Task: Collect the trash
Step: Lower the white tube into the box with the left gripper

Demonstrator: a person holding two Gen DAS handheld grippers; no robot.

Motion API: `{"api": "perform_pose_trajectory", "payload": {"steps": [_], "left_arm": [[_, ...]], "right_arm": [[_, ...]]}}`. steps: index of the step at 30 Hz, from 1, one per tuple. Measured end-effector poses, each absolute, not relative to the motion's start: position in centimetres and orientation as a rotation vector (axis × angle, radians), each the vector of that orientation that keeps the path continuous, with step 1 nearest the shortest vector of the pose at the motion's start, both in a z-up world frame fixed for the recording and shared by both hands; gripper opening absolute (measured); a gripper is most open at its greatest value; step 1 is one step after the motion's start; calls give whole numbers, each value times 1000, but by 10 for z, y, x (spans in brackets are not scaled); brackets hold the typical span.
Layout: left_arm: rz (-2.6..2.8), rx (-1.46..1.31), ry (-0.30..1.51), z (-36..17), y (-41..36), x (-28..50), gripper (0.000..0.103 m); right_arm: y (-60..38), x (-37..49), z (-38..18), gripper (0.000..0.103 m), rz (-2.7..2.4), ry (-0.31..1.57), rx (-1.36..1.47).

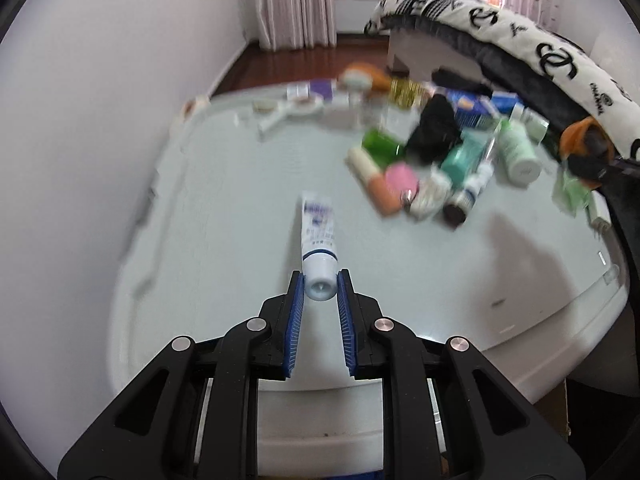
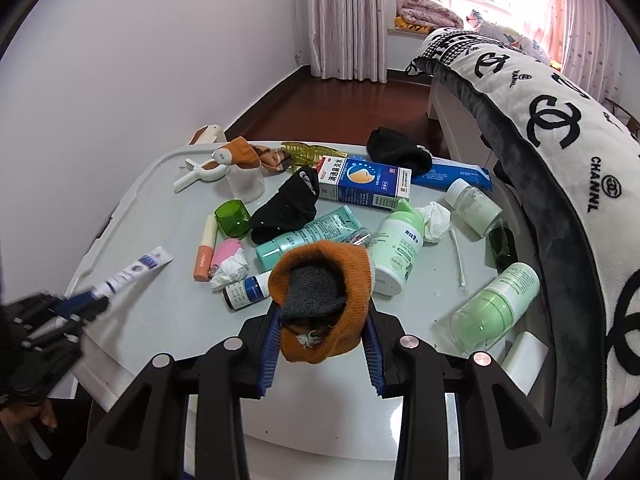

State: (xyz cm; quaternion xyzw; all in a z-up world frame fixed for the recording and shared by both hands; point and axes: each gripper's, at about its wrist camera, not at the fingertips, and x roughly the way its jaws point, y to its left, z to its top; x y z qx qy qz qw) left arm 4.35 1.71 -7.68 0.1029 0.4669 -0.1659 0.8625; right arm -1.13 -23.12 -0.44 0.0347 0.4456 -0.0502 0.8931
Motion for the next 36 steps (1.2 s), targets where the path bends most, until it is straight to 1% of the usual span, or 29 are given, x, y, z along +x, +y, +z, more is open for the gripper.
{"api": "perform_pose_trajectory", "payload": {"steps": [2,3,4,5,6,10,12,13,14,15,16,21,28,33,36], "left_arm": [[-349,221,1025,-91,17,48,22],[-345,221,1038,-96,18,50,32],[-337,221,1039,-98,18,51,50],[-315,233,1034,-100,17,54,60],[-302,243,1026,-100,16,54,72],[-298,312,1011,-106,1,61,74],[-324,298,995,-109,-4,69,74],[-330,286,1000,-111,-4,74,72],[-326,262,996,-110,-4,79,64],[-323,258,995,-110,-4,82,33],[-301,279,989,-109,-5,82,22],[-327,244,1009,-106,-1,73,22],[-362,274,959,-85,6,28,22],[-414,274,933,-63,18,-24,22],[-466,311,919,-55,24,-67,22]], "right_arm": [[-232,-11,-5,36,-103,928,70],[-232,-11,-6,36,-104,928,70],[-232,-10,-6,36,-103,932,70],[-232,-10,-7,36,-103,933,69],[-232,-10,-8,36,-103,933,69],[-233,-10,-8,36,-97,935,65],[-232,-10,-8,36,-97,935,66],[-232,-10,-8,36,-98,935,63],[-232,-10,-9,36,-98,936,60],[-232,-10,-10,36,-99,937,59],[-232,-10,-10,36,-99,937,57],[-232,-10,-11,36,-100,938,51],[-228,-20,-5,36,-93,922,39],[-217,-45,2,36,-64,915,49],[-205,-74,3,36,-41,908,80]]}}
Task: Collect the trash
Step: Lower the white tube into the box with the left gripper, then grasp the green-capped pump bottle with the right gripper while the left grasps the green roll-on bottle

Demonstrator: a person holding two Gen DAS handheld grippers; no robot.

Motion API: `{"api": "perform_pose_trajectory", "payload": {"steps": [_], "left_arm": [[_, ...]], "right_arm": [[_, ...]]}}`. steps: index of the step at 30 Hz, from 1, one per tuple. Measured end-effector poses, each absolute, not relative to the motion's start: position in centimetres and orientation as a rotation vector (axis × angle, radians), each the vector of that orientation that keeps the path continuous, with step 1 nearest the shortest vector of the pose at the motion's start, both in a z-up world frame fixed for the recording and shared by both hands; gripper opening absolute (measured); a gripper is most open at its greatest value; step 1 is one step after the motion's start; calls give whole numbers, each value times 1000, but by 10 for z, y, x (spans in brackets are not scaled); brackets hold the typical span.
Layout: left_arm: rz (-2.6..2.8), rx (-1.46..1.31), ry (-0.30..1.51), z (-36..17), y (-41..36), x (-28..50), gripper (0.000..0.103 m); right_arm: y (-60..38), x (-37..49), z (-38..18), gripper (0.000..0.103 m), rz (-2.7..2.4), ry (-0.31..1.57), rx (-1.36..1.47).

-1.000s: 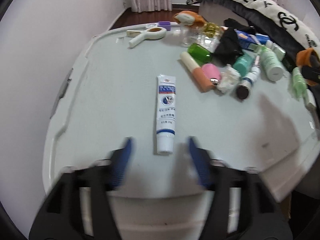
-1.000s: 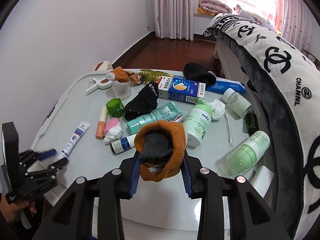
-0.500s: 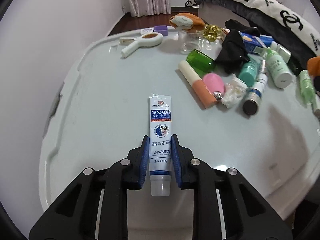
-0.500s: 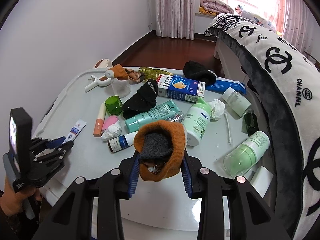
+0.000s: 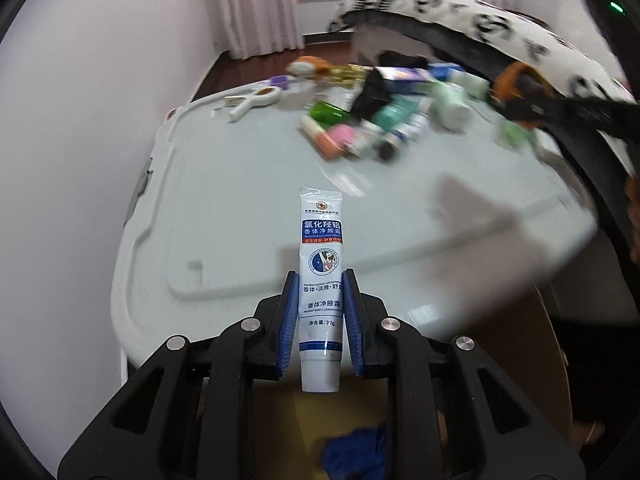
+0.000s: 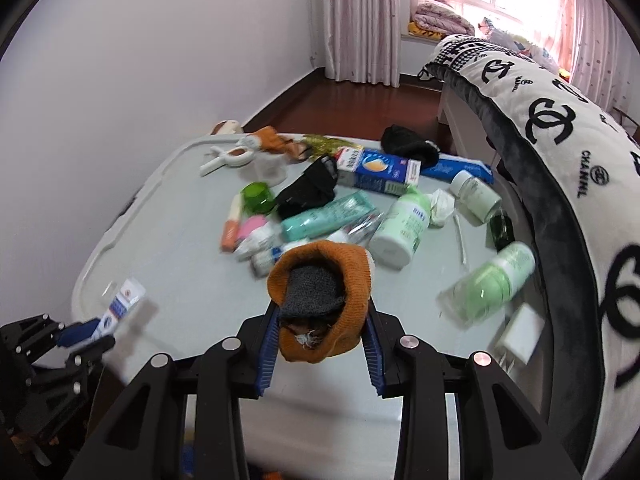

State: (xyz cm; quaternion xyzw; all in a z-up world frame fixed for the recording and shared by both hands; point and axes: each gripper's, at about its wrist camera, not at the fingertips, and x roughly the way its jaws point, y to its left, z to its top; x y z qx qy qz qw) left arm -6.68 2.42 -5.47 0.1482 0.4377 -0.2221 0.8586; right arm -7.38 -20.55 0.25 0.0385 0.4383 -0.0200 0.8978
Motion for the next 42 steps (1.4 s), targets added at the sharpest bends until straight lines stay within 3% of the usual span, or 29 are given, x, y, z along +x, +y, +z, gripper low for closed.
{"api": "perform_pose_trajectory", "payload": {"steps": [7,10,11,13,19,30,34,37,42], "left_arm": [[-556,314,1053,-85,45,-143,22],[-564,284,1148,-102,53,-155,27],[-561,285,1156,-105,56,-158,31],[-550,306,1137,-103,57,-160,46],[-572,289,1043,-72,48,-146,59],[-630,269,822,-11,-27,-54,62],[-624,236,801,-19,-28,-43,62],[-613,237,851,-30,-26,-33,62],[-589,236,871,-34,-13,-25,62]], "right_arm": [[-140,-161,-45,38,59,1040,88],[-121,-184,-77,78,61,1148,109],[-117,-190,-87,80,59,1172,120],[-112,-191,-97,80,78,1225,118],[-139,-179,-74,80,29,1153,189],[-233,-39,8,86,-202,958,135],[-267,28,-12,85,-295,997,148],[-281,63,-38,75,-324,1056,149],[-298,91,-73,73,-324,1132,222]]}}
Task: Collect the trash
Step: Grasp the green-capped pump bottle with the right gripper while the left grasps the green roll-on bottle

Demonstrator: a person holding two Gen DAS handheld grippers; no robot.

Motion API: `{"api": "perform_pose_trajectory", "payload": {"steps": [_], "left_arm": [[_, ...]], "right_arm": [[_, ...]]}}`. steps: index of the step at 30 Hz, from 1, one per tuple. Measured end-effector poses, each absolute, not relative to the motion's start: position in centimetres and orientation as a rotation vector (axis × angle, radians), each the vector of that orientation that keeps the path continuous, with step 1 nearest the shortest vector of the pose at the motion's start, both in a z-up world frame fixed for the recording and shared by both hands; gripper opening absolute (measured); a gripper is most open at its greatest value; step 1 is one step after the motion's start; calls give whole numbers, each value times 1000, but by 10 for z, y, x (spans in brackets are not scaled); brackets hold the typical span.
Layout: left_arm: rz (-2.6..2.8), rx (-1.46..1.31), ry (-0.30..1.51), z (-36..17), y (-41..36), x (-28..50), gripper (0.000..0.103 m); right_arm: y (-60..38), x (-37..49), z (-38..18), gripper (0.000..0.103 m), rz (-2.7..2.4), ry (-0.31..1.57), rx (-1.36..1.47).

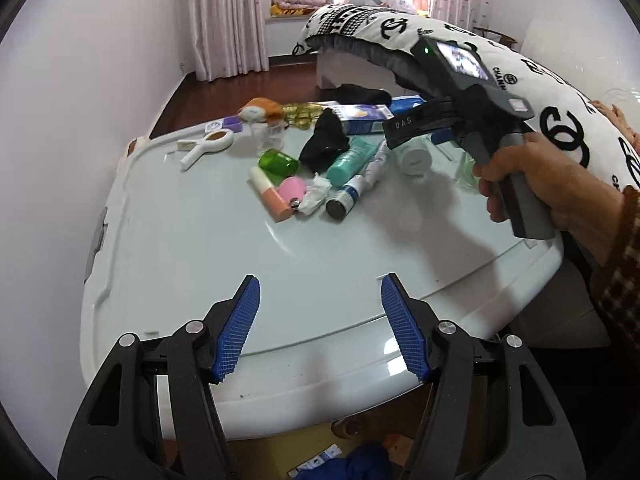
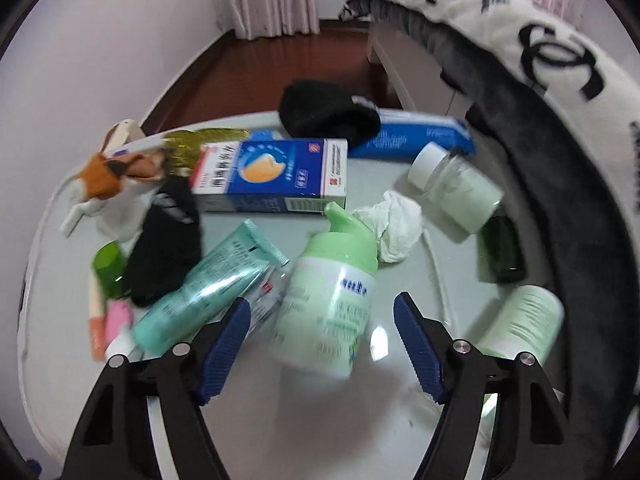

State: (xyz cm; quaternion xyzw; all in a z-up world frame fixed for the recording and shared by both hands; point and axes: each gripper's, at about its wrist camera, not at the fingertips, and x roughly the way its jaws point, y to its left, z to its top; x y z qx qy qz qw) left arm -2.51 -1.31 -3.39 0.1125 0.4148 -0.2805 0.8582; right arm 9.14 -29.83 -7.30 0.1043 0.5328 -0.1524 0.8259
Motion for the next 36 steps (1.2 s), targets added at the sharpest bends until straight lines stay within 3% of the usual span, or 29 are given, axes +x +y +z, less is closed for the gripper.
{"api": "perform_pose_trajectory", "payload": {"steps": [4,6,7,13,19,22,27,36], "left_arm": [[-586,223,894,-37,-11,-22,62],[-589,220,903,-39,-14,-22,62],[-595,222,908,-39,-17,-22,62],[-628,227,917,-41,-37,-24,63],[-670,232,893,-40,-64,-29,63],[-729,224,896,-36,-92,-25,73],[-862,228,886,-33,-167,-4,77],[-988,320,871,-56,-296,31,77]], "right_arm": [[-309,100,-80,70,-277,1131,326],[-307,100,-79,58,-240,1147,350],[-303,97,-77,46,-209,1151,347],[-279,62,-71,47,-180,1151,223],[-286,-5,-21,47,-166,1057,209],[-305,-41,20,47,-200,985,219],[-348,-101,66,47,-313,880,236],[-391,-134,65,47,-381,818,300]]}}
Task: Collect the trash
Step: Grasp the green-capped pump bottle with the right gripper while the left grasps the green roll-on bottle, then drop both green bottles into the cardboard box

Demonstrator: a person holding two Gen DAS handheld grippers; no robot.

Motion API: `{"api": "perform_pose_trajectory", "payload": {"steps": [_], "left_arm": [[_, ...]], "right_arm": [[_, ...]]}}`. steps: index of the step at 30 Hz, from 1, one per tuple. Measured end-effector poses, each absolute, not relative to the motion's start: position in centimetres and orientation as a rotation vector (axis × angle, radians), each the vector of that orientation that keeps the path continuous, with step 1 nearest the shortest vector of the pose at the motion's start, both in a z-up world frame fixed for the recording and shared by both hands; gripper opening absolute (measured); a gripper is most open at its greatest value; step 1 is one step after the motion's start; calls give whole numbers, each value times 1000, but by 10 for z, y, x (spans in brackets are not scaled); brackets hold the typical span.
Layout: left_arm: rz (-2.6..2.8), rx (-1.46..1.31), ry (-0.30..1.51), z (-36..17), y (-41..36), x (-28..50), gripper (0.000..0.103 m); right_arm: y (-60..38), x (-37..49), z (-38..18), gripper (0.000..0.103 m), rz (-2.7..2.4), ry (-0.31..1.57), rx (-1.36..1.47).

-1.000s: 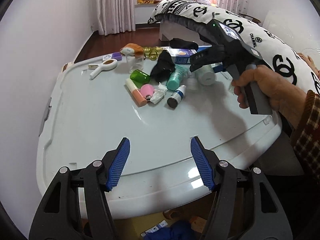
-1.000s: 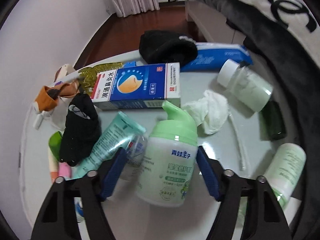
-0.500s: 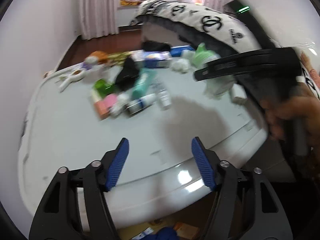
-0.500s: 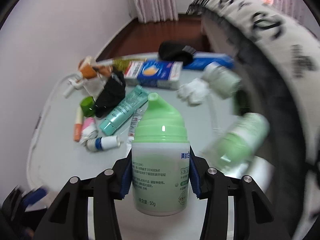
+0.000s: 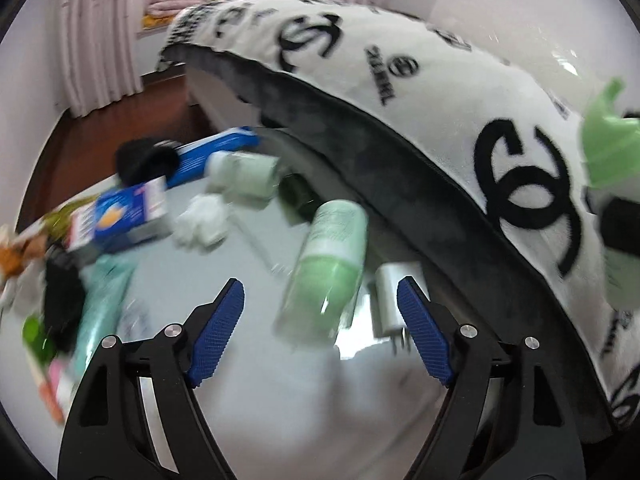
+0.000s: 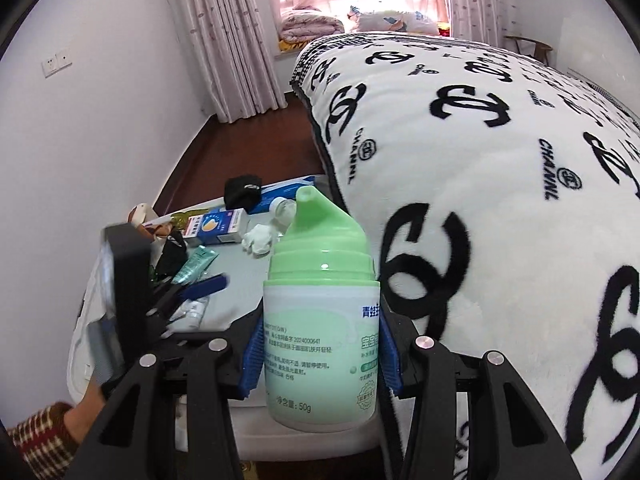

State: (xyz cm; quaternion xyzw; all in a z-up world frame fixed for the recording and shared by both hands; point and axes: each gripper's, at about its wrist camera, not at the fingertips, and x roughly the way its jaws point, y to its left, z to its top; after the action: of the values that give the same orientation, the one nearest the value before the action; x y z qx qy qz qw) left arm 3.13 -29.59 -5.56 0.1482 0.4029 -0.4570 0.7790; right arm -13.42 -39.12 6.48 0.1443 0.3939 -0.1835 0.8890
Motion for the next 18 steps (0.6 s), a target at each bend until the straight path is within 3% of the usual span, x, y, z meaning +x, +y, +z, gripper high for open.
{"api": "perform_pose_trajectory", "payload": {"steps": [5,7,18], "left_arm": [[-985,457,856,-81,-334,44,74],[-1002,458,896,-92,-341,51,49],[-908,450,874,-98,-300,40,48]], "right_arm": [[-393,-138,68,47,-384,803,271],[-393,-141,71,47,-385,798,263],[-386,-140,70,47,-360,797,256]]}}
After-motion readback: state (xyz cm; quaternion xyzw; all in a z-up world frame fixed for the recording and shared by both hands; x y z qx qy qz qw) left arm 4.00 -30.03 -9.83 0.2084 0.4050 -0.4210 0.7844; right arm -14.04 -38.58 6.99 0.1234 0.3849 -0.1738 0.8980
